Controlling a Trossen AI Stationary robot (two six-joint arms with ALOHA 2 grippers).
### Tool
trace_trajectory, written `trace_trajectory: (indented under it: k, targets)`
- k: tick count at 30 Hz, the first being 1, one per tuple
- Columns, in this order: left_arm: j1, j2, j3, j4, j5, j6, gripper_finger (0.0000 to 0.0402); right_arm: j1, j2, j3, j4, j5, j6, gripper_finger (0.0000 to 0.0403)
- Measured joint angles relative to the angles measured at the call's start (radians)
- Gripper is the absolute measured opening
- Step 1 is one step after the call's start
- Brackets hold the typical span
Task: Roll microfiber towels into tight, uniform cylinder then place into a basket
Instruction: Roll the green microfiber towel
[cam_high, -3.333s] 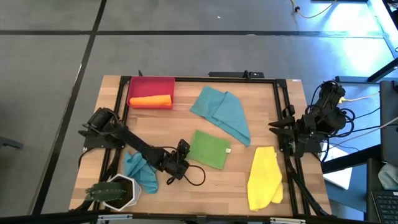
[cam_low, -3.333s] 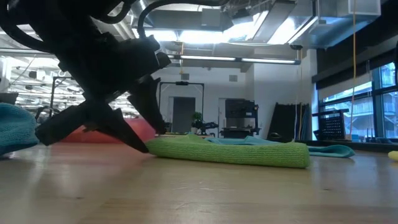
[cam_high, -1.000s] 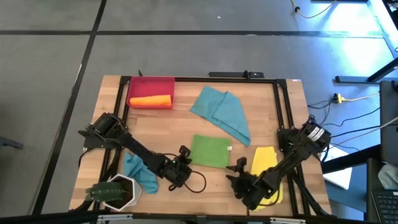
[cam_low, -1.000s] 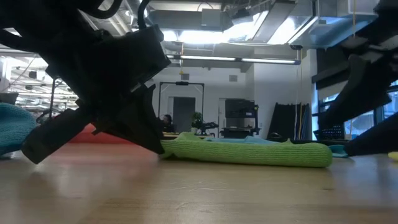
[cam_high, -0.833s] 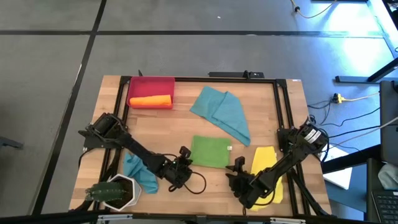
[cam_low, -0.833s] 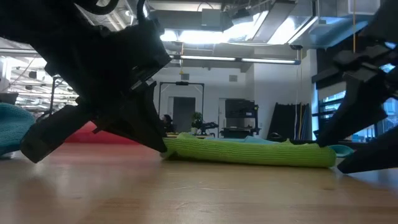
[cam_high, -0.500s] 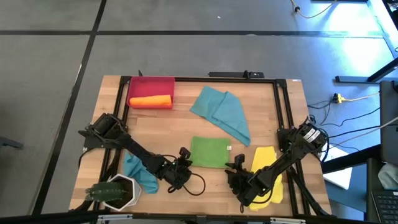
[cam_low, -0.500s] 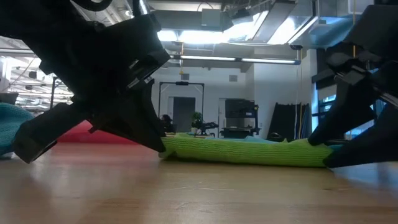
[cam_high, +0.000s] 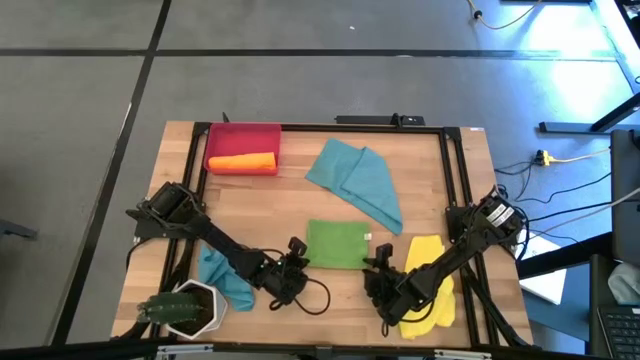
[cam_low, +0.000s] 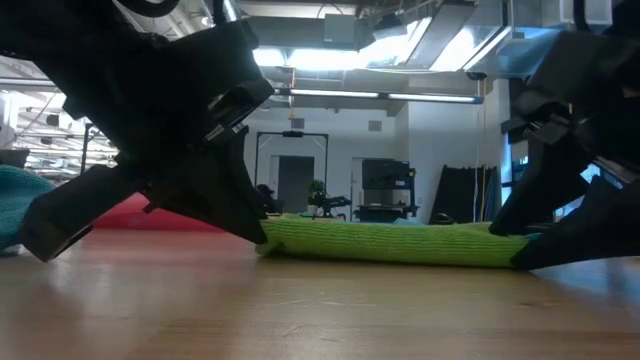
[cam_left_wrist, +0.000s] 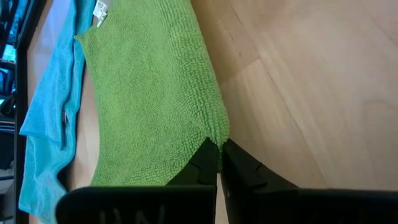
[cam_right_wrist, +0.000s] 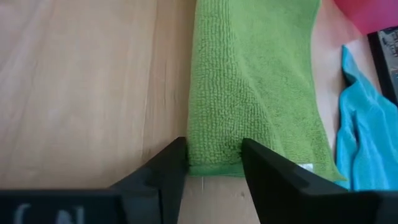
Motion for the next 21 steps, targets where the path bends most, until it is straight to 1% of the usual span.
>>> trace_trajectory:
  k: [3,5,8,9,11,15,17,21]
  targets:
    - [0.000,0.000,0.000,0.000,0.000,0.000,0.0000,0.000,0.000,0.000,-0.001,-0.011,0.004,0.0126]
    - [0.000,0.000,0.000,0.000,0.000,0.000,0.0000,0.000,0.001,0.002,-0.004,-0.014,0.004,0.0091]
    - [-0.003,0.000,0.000,0.000,0.000,-0.005,0.0000,0.000,0.002,0.023,-0.022,-0.024,0.002,0.0027]
    - [-0.005,0.000,0.000,0.000,0.000,-0.006,0.0000,0.000,0.003,0.035,-0.032,-0.031,-0.003,0.0016]
    - [-0.014,0.000,0.000,0.000,0.000,-0.008,0.0000,0.000,0.008,0.061,-0.057,-0.054,-0.003,0.0014]
    - [-0.047,-0.018,0.000,-0.009,0.003,-0.034,0.0000,0.006,0.010,0.132,-0.081,-0.136,-0.002,0.0012]
    - [-0.062,-0.041,0.000,-0.016,0.040,-0.078,0.0000,0.016,0.008,0.161,-0.081,-0.158,0.010,0.0008]
    - [-0.078,-0.109,0.000,-0.027,0.160,-0.175,0.0000,0.035,-0.021,0.183,-0.076,-0.176,0.052,0.0007]
